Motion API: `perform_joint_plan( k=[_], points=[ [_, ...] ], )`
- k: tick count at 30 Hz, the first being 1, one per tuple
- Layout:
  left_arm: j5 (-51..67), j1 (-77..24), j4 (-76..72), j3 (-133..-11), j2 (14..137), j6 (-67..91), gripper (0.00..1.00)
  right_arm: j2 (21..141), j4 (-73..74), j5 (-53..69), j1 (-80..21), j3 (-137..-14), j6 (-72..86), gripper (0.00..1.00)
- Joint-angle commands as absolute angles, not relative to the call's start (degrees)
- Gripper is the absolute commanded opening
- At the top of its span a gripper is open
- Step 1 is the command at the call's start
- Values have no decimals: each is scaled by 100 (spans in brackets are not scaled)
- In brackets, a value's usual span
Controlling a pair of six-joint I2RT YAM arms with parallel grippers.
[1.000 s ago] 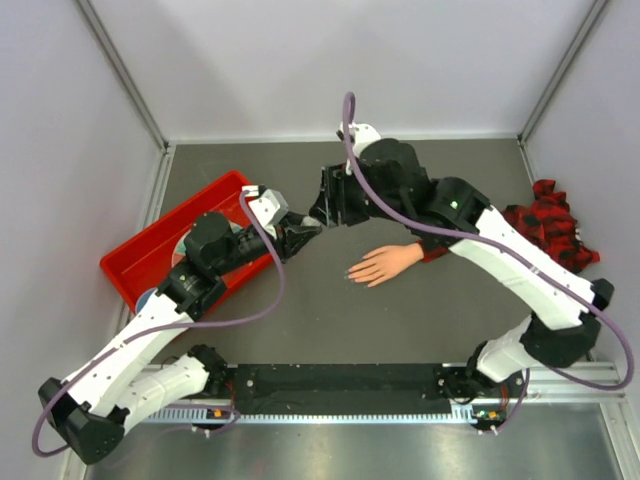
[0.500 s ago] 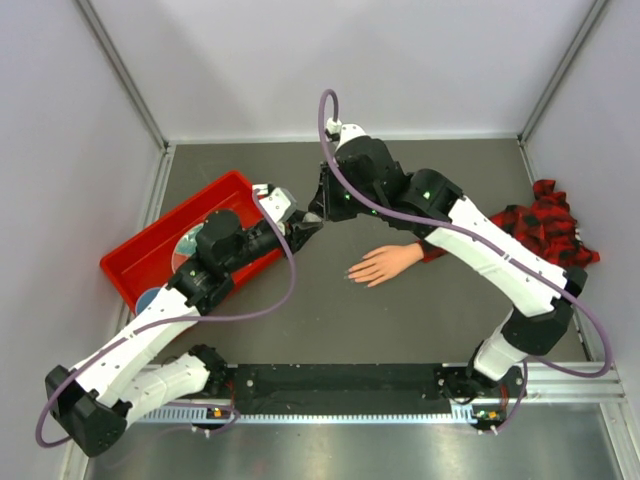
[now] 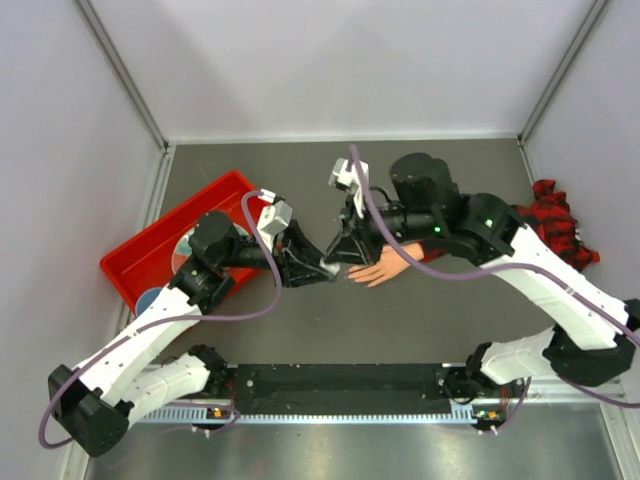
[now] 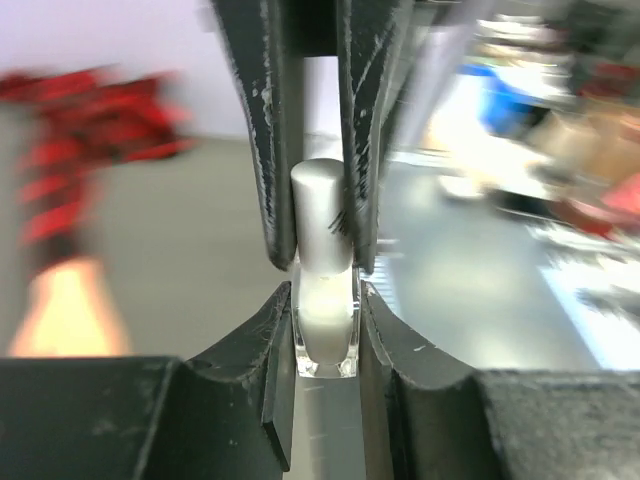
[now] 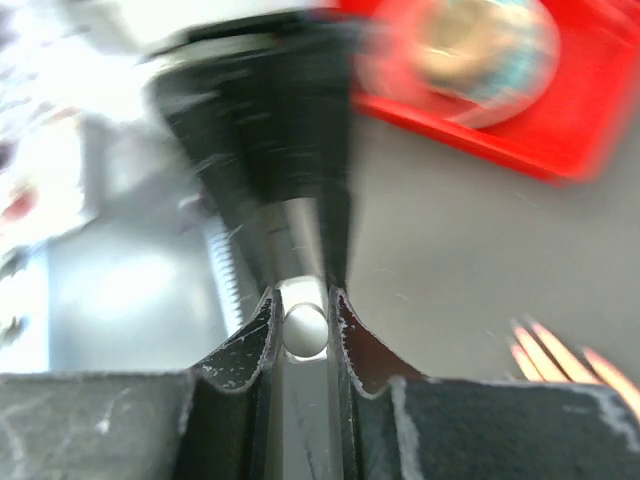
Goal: Paint the nails
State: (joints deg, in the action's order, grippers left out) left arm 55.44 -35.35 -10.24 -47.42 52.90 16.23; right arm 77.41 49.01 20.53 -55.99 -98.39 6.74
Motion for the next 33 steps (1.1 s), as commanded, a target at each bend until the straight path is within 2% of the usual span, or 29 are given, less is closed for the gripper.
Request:
perform_joint_plan(
  k=[1, 4, 6, 9, 10, 11, 12, 14, 15, 17, 21, 23, 25, 27, 33],
  points=[
    [8009, -3718, -3588, -4720, 5205, 3380, 0, 7541, 4193, 4393, -5695, -9466, -202, 0],
    [7367, -3718, -1176, -5175, 4949, 1591, 0, 7480, 4043, 4360, -5704, -9457, -44, 0],
    [7016, -3718, -591, -5352, 4878, 1302, 0, 7340, 3886, 3993, -5695, -9405, 184, 0],
    [5804, -3718, -151, -5440, 4764, 836, 0, 7242, 3657, 3029, -5704, -9396, 509, 0],
    [5192, -3726, -28, -5432, 4746, 696, 0, 7268, 3726, 2693, -5695, -9509, 597, 6],
    [4829, -3727, 0, -5432, 4737, 581, 0, 7329, 3822, 2289, -5695, -9623, 815, 34],
    [4477, -3727, 218, -5423, 4729, 484, 0, 7400, 3971, 1450, -5695, -9746, 922, 43],
    [3374, -3726, 281, -5353, 4720, 221, 0, 7663, 4383, 654, -5687, -10141, 1446, 59],
    [3036, -3718, 299, -5283, 4755, 150, 0, 7734, 4525, -133, -5695, -10256, 1676, 62],
    [2255, -3718, 351, -5256, 4825, -156, 0, 7962, 4884, -771, -5695, -10546, 2404, 64],
    [1785, -3727, 194, -5168, 5027, -422, 0, 8322, 4957, -1116, -5713, -10871, 3023, 61],
    [1740, -3726, 45, -5150, 5071, -466, 0, 8637, 5053, -1090, -5722, -11064, 3059, 54],
    [1731, -3726, -139, -5133, 5124, -492, 0, 8832, 5238, -1064, -5748, -11372, 3067, 52],
    [1714, -3727, -219, -5124, 5194, -492, 0, 8938, 5169, -976, -5748, -11426, 3032, 45],
    [1775, -3726, -413, -5001, 5203, -387, 0, 9096, 5133, -871, -5748, -11364, 2988, 33]
  ],
)
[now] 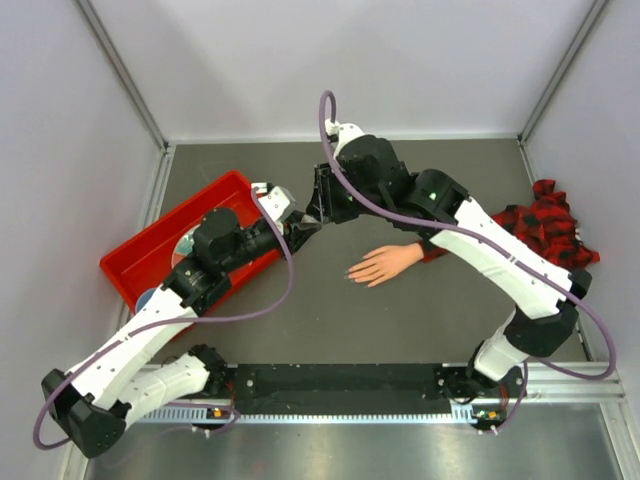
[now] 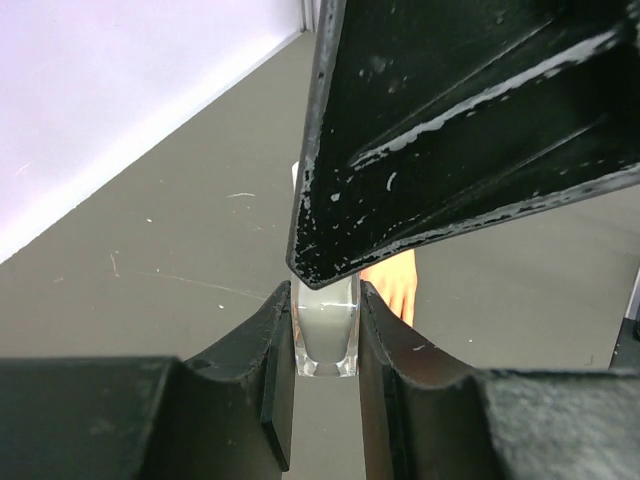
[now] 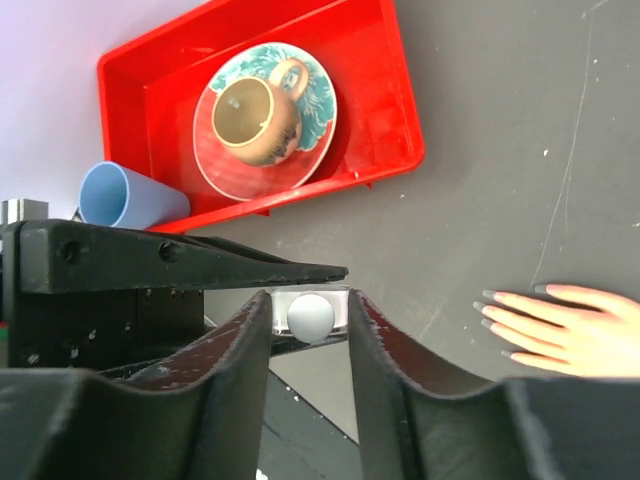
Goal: Paint the nails
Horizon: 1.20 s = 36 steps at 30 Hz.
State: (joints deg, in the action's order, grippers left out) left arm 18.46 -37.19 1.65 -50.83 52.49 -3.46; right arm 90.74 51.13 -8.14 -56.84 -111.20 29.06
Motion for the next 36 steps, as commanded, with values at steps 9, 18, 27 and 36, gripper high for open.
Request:
perform_joint_plan(
  k=[9, 18, 27, 36],
  points=[
    [3440, -3700, -202, -5089, 5080, -132, 0, 8886, 4905, 154, -5748, -11093, 1822, 0],
    [7997, -3718, -2551, -4966, 5230, 2779, 0, 7946, 4430, 3919, -5739, -9932, -193, 0],
    [4706, -3709, 561, -5476, 5054, 230, 0, 7769, 4113, 2587, -5739, -9878, 447, 15],
    [2252, -3718, 317, -5107, 4922, 44, 0, 8156, 4939, -737, -5739, -10625, 2178, 73]
  ],
)
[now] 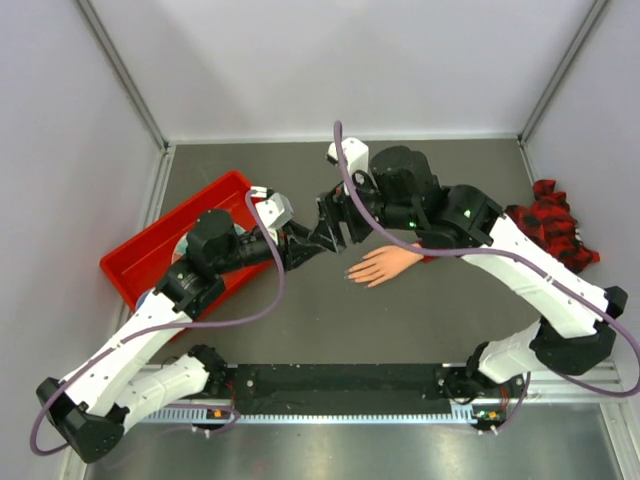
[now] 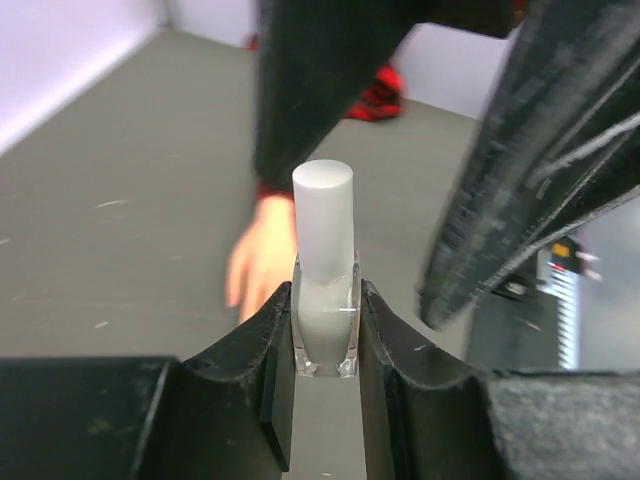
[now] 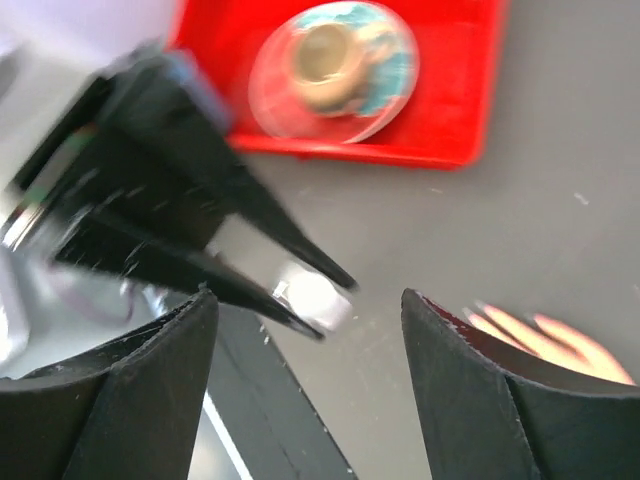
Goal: Paint the nails
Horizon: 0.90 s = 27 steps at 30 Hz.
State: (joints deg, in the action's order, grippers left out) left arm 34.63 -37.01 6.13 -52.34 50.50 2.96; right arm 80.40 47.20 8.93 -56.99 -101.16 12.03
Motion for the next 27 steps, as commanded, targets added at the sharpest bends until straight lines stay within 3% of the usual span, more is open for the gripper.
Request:
perform_joint_plan(
  k=[1, 6, 10, 17, 21, 25, 26, 27],
  points=[
    [2093, -3718, 134, -4976, 4835, 44, 0, 8243, 5035, -999, -5739, -10783, 2458, 72],
    [1398, -3718, -237, -4764, 4737, -184, 0, 8534, 5247, -1362, -5748, -11100, 2952, 67],
    [1494, -3718, -290, -4843, 4930, -229, 0, 8797, 5265, -1213, -5757, -11337, 2944, 60],
    [1582, -3718, -396, -4843, 5054, -211, 0, 9088, 5151, -915, -5774, -11496, 2892, 57],
    [1582, -3718, -396, -4834, 5063, -193, 0, 9263, 5203, -747, -5783, -11593, 2865, 45],
    [1617, -3718, -378, -4851, 5027, -150, 0, 9290, 5186, -502, -5783, -11470, 2822, 39],
    [1739, -3726, -343, -4860, 5027, -123, 0, 9290, 5168, -440, -5783, -11452, 2786, 35],
    [1792, -3718, -317, -4921, 5019, -97, 0, 9290, 5185, -361, -5783, -11461, 2638, 19]
  ],
)
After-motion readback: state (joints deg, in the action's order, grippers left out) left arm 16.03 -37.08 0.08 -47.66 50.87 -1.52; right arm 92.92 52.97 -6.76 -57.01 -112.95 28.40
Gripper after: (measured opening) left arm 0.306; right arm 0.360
